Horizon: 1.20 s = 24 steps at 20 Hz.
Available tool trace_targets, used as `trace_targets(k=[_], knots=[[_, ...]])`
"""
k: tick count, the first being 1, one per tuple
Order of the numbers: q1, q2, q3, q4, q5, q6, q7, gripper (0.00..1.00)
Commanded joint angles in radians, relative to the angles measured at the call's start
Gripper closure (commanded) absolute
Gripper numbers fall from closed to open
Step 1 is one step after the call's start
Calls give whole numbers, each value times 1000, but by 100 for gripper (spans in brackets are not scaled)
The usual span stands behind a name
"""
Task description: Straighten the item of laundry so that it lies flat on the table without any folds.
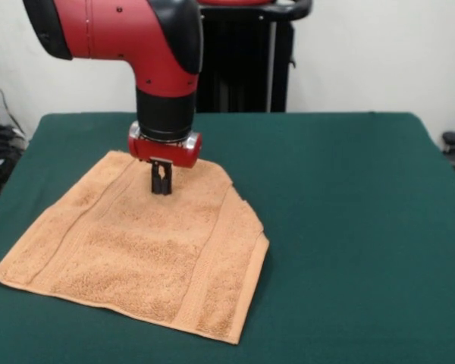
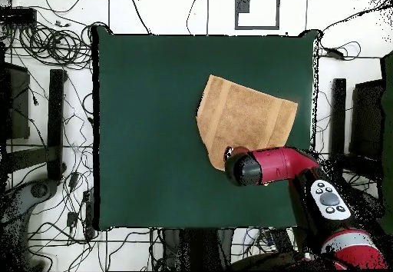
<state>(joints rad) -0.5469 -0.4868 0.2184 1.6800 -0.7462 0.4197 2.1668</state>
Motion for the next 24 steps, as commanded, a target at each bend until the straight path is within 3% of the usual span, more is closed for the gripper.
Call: trace_targets(k=[1,13,24], knots=[[-90,171,-28,-203,-224,-70,-204,100],[-153,131,18,-214,-326,-44,-285,100],[-298,184,160,-254,-428,-39,-425,100]])
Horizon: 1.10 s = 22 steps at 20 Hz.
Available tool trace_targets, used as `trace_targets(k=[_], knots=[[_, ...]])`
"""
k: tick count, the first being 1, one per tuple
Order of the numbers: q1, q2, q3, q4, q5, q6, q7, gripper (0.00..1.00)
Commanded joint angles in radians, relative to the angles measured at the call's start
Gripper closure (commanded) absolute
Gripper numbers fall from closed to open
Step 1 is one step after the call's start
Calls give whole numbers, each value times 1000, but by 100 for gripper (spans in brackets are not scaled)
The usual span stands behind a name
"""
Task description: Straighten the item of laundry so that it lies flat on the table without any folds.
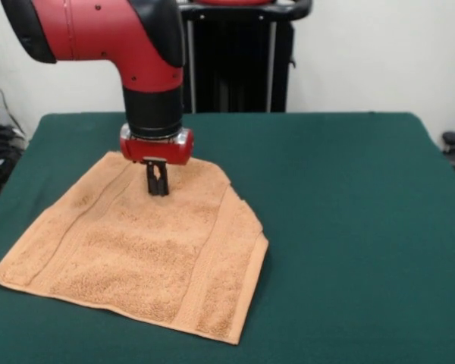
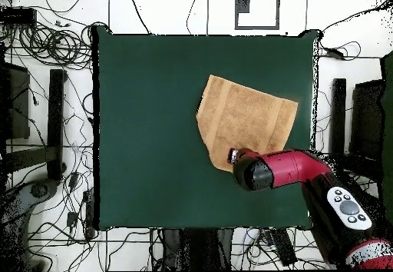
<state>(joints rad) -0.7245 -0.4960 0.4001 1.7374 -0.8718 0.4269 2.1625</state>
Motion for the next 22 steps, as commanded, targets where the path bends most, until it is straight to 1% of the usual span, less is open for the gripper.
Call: trace_targets(k=[1,9,14,18,22], knots=[[-125,191,-16,-313,-314,-42,-425,100],[-119,170,-5,-325,-421,-21,-409,100],[-85,148,-22,-337,-507,2,-404,100],[-65,142,-31,-348,-574,5,-369,100],[-69,137,-24,-353,-603,5,-369,100]])
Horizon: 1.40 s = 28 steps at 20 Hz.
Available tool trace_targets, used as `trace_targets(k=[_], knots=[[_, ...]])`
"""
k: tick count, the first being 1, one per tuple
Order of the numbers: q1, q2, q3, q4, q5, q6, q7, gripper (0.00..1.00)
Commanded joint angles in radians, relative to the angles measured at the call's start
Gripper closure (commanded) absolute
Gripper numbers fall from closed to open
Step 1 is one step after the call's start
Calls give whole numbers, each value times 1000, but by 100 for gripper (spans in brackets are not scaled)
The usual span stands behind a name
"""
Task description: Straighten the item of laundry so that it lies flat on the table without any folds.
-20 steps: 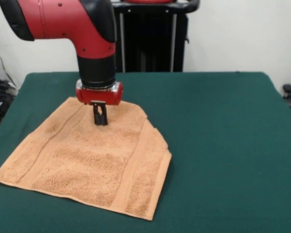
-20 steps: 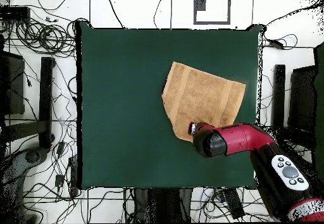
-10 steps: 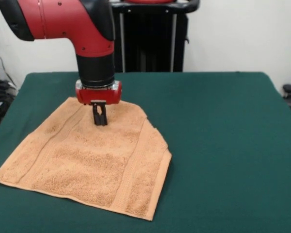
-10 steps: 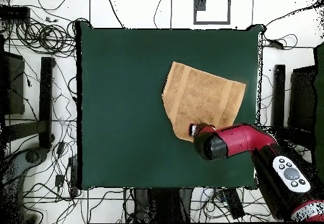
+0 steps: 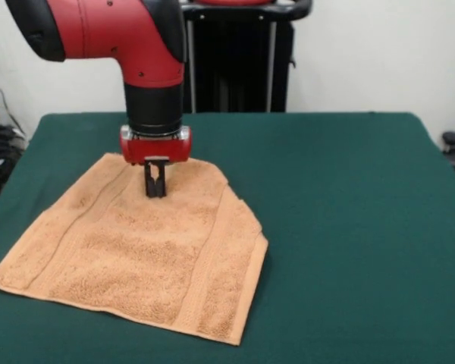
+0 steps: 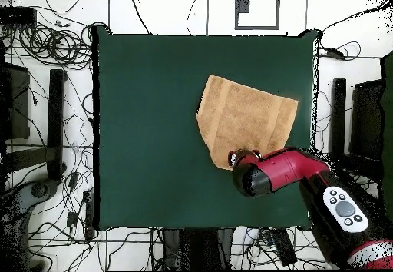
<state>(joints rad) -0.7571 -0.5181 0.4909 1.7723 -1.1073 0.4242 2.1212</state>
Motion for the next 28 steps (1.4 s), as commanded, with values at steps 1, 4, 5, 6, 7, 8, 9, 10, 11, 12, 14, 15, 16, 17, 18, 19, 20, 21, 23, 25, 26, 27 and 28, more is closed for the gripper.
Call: trace_targets(k=[1,4,5,6,7,8,9,10,11,12,14,15,16,17,18,19,20,21,23,25,26,27,28], knots=[[-39,158,-111,-389,-372,10,-330,100],[-47,160,-98,-395,-382,18,-353,100],[-51,160,-95,-395,-381,21,-363,100],[-57,159,-88,-396,-374,26,-382,100],[-64,158,-82,-397,-368,30,-401,100],[-80,160,-67,-398,-346,41,-444,100],[-91,162,-57,-399,-332,47,-470,100],[-112,168,-37,-401,-308,54,-517,100],[-123,171,-27,-403,-296,58,-542,100],[-141,177,-12,-406,-278,63,-582,100],[-154,182,-2,-414,-264,66,-621,100],[-157,184,0,-418,-262,64,-630,100],[-160,187,2,-425,-258,66,-647,100],[-161,188,2,-428,-255,65,-654,100],[-162,190,2,-431,-252,64,-662,100],[-161,190,-2,-433,-249,61,-666,100],[-160,192,-4,-437,-247,56,-671,100],[-160,194,-6,-440,-245,52,-676,100],[-157,199,-12,-444,-238,44,-677,100],[-132,198,-40,-439,-244,31,-621,100],[-117,196,-57,-436,-250,24,-585,100],[-102,197,-72,-433,-248,23,-549,100],[-68,207,-104,-427,-242,40,-470,100]])
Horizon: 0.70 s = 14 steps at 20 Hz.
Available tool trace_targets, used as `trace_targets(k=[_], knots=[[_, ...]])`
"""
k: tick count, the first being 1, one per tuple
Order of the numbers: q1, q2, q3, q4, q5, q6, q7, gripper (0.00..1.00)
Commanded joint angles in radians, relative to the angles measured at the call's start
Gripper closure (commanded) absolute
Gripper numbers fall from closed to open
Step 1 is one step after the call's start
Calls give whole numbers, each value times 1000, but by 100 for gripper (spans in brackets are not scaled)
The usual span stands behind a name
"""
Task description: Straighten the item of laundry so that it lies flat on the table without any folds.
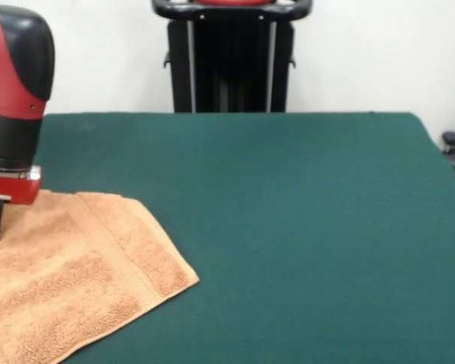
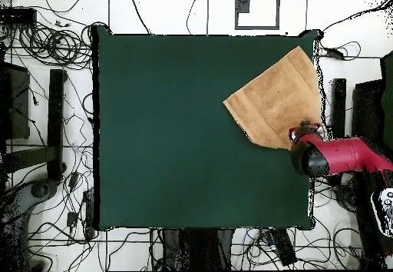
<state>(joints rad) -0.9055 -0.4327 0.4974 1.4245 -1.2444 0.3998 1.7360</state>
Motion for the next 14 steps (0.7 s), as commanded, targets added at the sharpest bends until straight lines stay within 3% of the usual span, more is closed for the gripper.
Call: trace_targets(k=[1,4,8,14], knots=[[100,129,-128,-74,-97,79,-44,100],[173,130,-199,-28,-15,148,143,100],[179,151,-215,15,118,162,174,100],[170,192,-216,24,261,166,125,100]])
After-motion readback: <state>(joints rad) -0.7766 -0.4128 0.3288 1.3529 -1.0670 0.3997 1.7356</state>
